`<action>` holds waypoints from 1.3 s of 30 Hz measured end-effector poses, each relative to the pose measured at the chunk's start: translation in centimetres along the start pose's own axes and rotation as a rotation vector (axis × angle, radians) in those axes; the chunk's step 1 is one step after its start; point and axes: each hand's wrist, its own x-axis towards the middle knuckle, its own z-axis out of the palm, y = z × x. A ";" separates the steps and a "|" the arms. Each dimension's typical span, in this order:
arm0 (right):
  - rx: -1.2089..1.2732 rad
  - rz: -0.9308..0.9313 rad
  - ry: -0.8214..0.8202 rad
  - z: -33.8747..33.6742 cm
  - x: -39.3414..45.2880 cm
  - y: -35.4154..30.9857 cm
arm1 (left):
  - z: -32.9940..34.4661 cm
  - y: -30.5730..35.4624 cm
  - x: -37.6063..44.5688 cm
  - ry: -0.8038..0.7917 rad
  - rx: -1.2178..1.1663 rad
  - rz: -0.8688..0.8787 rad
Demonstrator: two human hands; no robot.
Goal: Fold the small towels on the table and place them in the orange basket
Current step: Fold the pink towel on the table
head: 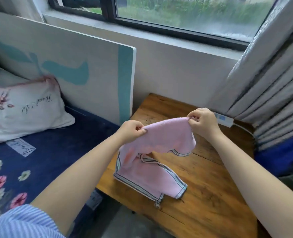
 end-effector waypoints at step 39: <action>0.035 0.640 -0.473 27.6 -2.2 2.1 | 12.2 -15.5 7.5 -0.056 0.172 -0.566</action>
